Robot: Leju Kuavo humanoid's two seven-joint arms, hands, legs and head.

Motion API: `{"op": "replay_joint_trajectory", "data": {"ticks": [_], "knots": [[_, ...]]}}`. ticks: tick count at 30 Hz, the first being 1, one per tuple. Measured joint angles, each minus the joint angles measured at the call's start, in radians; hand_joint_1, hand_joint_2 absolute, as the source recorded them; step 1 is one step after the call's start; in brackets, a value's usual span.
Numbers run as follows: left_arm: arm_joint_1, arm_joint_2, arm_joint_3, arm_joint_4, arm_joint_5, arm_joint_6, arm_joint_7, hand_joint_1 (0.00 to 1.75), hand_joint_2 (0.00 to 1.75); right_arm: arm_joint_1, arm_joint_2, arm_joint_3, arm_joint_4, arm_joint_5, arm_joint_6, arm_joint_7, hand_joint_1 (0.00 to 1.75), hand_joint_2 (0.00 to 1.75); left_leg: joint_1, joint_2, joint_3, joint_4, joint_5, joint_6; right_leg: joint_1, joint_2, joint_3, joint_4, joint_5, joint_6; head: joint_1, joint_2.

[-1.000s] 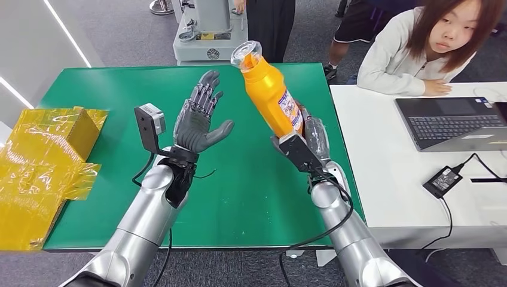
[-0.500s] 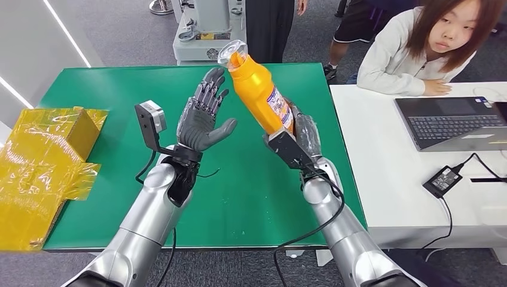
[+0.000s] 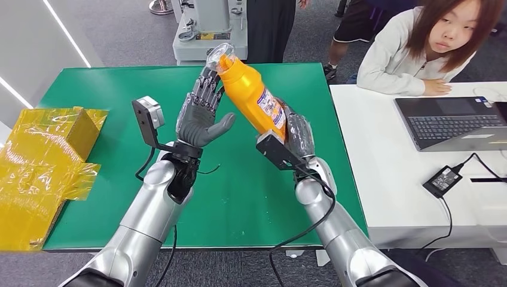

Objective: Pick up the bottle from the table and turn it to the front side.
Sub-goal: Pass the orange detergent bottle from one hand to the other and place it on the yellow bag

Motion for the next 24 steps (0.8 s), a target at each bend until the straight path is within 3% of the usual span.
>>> {"op": "replay_joint_trajectory", "data": {"ticks": [9,24], "knots": [[-0.008,0.004,0.0,0.022,0.01,0.018,0.008,0.0,1.75,-0.004,0.016,0.063,0.046,0.124,-0.125,0.01,1.75,1.75,0.0,0.0,0.0,0.0,0.0,0.0,0.0,0.0,0.0,0.0,0.0,0.0,0.0,0.0],[0.006,0.016,0.001,0.031,0.047,-0.012,0.05,0.0,1.75,-0.018,0.031,0.116,0.142,0.186,-0.213,0.038,1.75,1.75,0.0,0.0,0.0,0.0,0.0,0.0,0.0,0.0,0.0,0.0,0.0,0.0,0.0,0.0]]}}
